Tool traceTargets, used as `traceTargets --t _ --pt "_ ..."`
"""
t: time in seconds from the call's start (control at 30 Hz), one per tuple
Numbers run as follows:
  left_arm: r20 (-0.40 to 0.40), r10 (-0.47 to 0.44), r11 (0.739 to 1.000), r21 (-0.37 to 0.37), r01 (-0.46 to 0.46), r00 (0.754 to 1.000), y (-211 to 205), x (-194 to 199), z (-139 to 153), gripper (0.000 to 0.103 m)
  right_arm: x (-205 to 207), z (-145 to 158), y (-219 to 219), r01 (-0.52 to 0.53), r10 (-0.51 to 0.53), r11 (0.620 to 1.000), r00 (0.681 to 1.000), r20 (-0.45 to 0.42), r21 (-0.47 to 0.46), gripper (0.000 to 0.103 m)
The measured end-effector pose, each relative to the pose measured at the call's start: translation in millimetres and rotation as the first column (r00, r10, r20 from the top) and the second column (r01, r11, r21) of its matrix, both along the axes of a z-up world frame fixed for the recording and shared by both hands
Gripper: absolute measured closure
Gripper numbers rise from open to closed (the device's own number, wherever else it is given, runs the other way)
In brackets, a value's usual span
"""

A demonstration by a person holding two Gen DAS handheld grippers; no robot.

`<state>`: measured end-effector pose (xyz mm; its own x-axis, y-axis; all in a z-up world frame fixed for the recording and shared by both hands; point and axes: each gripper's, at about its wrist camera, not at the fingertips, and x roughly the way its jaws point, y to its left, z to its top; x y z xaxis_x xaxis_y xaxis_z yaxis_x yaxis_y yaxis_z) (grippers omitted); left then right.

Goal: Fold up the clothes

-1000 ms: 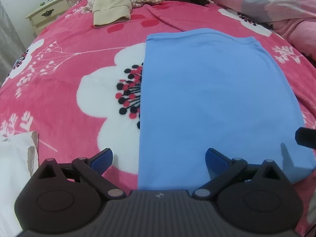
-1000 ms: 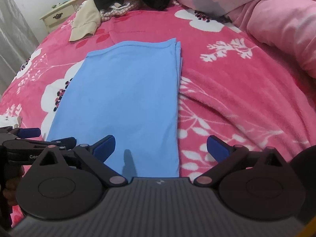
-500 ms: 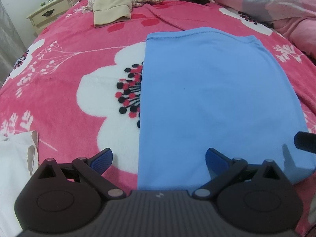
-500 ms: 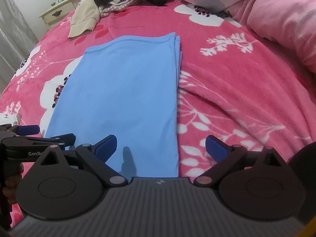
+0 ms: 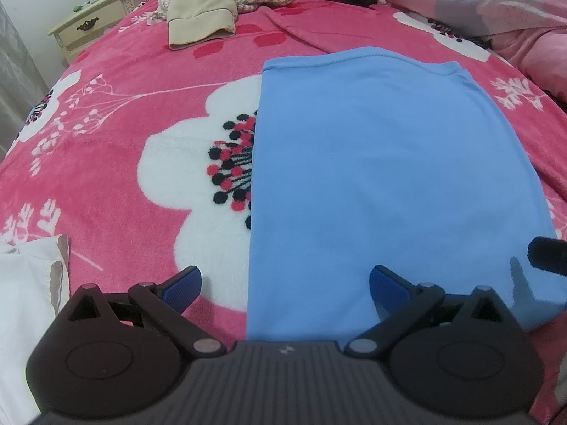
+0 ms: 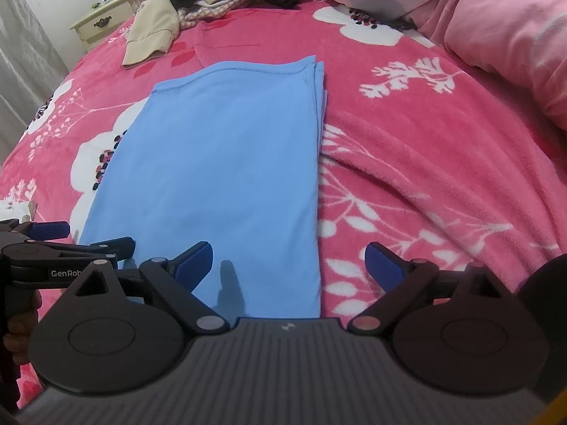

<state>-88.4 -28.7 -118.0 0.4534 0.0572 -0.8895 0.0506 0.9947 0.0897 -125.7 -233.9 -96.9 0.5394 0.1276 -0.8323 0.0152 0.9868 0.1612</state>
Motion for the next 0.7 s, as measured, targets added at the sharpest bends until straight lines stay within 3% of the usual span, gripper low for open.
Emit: traceTargets --t 0.7 --pt "-0.002 0.005 1.0 0.0 -0.005 1.0 0.0 0.5 -0.4 0.001 0.0 0.3 0.1 0.0 0.0 1.0 1.0 0.011 -0.012 0.012"
